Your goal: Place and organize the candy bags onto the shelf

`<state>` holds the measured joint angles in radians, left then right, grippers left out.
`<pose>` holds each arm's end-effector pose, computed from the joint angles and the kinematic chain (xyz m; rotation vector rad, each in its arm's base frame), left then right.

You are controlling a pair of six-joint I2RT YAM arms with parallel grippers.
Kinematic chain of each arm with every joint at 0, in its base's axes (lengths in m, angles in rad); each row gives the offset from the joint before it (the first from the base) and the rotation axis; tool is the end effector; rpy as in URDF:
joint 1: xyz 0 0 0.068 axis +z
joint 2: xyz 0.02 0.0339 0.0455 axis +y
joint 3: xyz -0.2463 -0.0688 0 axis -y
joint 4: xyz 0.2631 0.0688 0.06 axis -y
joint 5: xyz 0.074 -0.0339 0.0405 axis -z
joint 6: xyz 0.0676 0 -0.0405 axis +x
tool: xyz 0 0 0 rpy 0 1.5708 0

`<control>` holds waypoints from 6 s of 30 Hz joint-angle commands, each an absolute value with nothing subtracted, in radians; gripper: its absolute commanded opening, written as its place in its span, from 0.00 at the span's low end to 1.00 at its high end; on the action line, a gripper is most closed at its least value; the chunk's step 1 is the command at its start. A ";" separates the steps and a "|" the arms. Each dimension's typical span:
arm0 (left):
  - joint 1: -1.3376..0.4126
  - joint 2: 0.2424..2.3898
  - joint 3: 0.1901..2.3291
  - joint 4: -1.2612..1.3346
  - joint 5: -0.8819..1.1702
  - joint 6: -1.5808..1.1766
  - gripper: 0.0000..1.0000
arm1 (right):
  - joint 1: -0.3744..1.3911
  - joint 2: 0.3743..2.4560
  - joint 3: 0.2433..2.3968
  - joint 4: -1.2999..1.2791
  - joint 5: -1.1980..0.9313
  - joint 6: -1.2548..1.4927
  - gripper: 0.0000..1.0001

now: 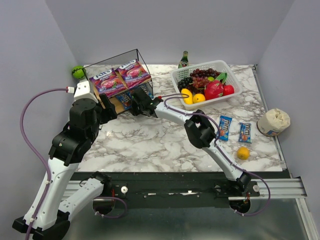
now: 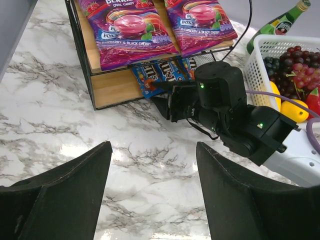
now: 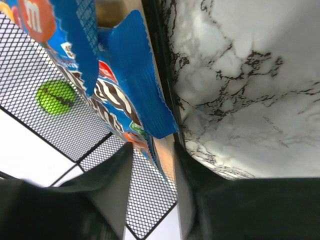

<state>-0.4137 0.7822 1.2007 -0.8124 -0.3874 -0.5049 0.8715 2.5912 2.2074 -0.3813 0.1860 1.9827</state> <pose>0.1819 -0.0520 0.3964 -0.3394 1.9111 -0.2310 0.3943 0.4493 0.1022 1.4848 2.1923 1.0805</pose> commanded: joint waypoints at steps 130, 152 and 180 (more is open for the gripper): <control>-0.410 0.864 1.023 -0.759 -0.169 -0.449 0.99 | 0.841 1.660 0.994 -0.189 0.028 1.512 0.80; -0.399 0.853 1.029 -0.752 -0.178 -0.445 0.99 | 0.896 1.769 0.997 -0.254 0.127 1.716 0.68; -0.390 0.847 1.029 -0.764 -0.181 -0.437 0.99 | 0.907 1.856 1.040 -0.307 0.216 1.761 0.49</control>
<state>-0.3981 0.8639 1.0077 -0.7643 -0.1570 -0.4519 0.9024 1.8061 1.0283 -0.2703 0.1352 1.7531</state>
